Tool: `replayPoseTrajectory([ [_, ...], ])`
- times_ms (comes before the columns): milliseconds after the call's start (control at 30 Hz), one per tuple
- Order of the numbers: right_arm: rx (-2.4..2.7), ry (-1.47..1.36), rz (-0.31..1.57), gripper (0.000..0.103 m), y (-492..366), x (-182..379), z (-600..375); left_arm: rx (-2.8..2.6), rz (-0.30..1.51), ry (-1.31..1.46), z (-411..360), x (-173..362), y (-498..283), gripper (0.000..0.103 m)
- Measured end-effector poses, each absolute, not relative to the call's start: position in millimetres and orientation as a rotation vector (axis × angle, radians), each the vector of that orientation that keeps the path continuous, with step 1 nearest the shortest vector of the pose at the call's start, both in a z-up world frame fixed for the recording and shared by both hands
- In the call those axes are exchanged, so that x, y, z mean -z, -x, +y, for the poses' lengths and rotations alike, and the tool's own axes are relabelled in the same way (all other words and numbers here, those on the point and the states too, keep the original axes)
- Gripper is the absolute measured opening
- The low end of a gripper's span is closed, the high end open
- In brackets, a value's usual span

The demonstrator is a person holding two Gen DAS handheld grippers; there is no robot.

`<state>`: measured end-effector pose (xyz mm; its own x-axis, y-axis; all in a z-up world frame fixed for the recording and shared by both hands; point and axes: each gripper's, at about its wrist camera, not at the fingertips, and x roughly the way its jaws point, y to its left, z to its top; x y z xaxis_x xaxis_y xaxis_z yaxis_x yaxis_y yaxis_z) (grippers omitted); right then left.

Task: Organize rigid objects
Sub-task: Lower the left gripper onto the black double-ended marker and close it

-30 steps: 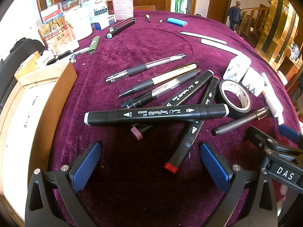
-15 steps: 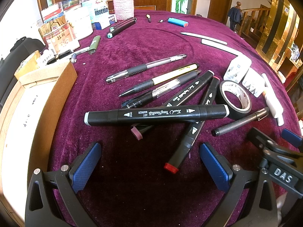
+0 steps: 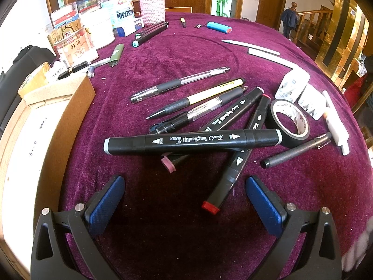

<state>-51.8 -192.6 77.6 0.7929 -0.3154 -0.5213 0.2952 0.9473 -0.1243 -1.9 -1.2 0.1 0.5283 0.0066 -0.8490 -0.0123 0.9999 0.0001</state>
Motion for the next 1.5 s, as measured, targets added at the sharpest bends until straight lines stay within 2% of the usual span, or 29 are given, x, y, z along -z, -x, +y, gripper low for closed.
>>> replayPoseTrajectory([
  [367, 0.276, 0.051, 0.416, 0.101, 57, -83, -183, -0.012, 1.014, 0.007, -1, 0, 2, 0.103],
  [533, 0.251, 0.011, 0.449, 0.101, 56, -82, -189, 0.016, 1.019, 0.018, 1, -1, 3, 0.103],
  [700, 0.221, -0.043, 0.447, 0.101, 59, -84, -197, 0.142, 0.987, 0.202, 30, -30, 13, 0.103],
  [900, 0.186, -0.087, 0.443, 0.101, 60, -85, -202, 0.136, 0.834, 0.080, 43, -66, 24, 0.103],
  [1233, 0.154, -0.087, 0.465, 0.101, 53, -81, -202, 0.202, 0.878, 0.018, 28, -65, -1, 0.103],
  [1367, 0.173, -0.077, 0.472, 0.101, 51, -79, -201, 0.273, 0.900, 0.161, 32, -66, 17, 0.103],
  [1500, 0.200, -0.122, 0.498, 0.101, 49, -76, -211, 0.279, 0.769, 0.204, 40, -98, 64, 0.103],
])
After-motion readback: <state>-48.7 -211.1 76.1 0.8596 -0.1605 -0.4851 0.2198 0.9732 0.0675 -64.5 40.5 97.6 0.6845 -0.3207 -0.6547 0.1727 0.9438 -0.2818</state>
